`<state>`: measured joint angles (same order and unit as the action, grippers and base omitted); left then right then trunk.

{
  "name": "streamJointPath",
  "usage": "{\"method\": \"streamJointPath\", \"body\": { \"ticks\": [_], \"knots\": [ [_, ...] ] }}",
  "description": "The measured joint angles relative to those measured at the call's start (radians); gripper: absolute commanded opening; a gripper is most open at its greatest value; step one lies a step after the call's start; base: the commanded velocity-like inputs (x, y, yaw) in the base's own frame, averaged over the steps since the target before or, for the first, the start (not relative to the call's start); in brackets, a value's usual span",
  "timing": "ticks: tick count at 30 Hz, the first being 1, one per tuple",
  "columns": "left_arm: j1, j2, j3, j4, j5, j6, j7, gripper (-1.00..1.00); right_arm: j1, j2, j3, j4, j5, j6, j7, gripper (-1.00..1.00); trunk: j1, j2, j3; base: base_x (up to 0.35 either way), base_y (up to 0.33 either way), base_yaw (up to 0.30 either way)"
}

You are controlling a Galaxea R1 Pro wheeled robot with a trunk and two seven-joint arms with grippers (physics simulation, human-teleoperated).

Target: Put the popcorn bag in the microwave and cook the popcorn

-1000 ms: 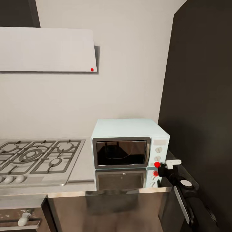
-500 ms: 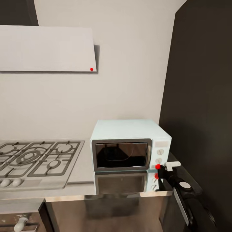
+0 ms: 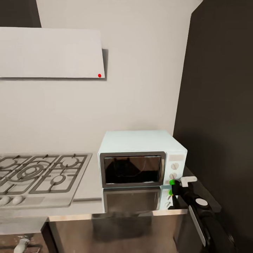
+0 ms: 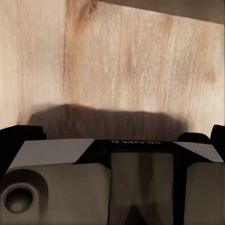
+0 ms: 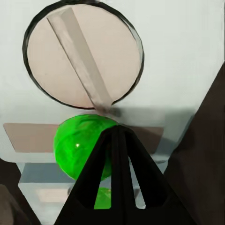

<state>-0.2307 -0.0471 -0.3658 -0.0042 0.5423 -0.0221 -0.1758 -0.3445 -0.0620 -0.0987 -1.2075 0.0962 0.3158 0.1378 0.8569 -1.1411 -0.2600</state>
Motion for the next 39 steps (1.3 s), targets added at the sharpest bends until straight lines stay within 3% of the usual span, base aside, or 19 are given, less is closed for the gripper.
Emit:
{"method": "streamJointPath", "body": {
  "ticks": [9,18,23,26,27,31,32,36,39],
  "knots": [
    [0.000,0.000,0.000,0.001,0.000,0.000,0.000,1.00,-0.003,0.000,0.001,-0.024,0.004,0.001,0.001,-1.00,0.000,0.000,0.000,-0.345,0.000,0.000],
    [0.000,0.000,0.000,0.001,0.000,0.000,0.000,1.00,-0.003,0.000,0.000,-0.129,0.003,0.016,0.006,-1.00,0.000,0.000,0.000,-0.345,0.000,0.000],
    [0.000,0.000,0.000,0.000,0.000,0.000,0.000,1.00,-0.003,0.001,0.004,-0.136,-0.001,0.017,0.006,-1.00,0.000,0.000,0.000,-0.345,0.000,0.000],
    [0.000,0.000,0.000,0.001,0.000,0.000,0.000,1.00,-0.002,-0.001,0.004,-0.094,-0.006,0.017,0.006,-1.00,0.000,0.000,0.000,-0.345,0.000,0.000],
    [0.000,0.000,0.000,0.000,0.000,0.000,0.001,1.00,-0.002,-0.001,0.005,-0.042,-0.007,0.016,0.006,-1.00,0.000,0.000,0.000,-0.292,0.000,0.000],
    [0.000,0.001,0.000,0.000,0.000,-0.001,0.001,1.00,-0.002,0.000,0.006,0.382,0.002,-0.022,-0.001,-1.00,0.000,0.000,0.000,-0.098,0.000,0.000],
    [0.000,0.001,0.000,0.000,0.000,-0.001,0.001,1.00,-0.002,0.000,0.005,0.447,0.000,-0.042,-0.002,-1.00,0.000,0.000,0.000,-0.018,0.000,0.000],
    [0.000,0.002,0.000,0.000,0.000,-0.001,0.001,1.00,-0.001,-0.009,0.006,0.817,-0.003,-0.164,-0.017,-1.00,0.000,0.000,0.000,-0.005,0.000,0.000],
    [0.000,0.003,0.000,0.001,0.000,-0.001,0.001,1.00,-0.002,-0.017,0.010,1.155,-0.004,-0.355,-0.023,-1.00,0.000,0.000,0.000,0.000,0.000,0.000]
  ]
}}
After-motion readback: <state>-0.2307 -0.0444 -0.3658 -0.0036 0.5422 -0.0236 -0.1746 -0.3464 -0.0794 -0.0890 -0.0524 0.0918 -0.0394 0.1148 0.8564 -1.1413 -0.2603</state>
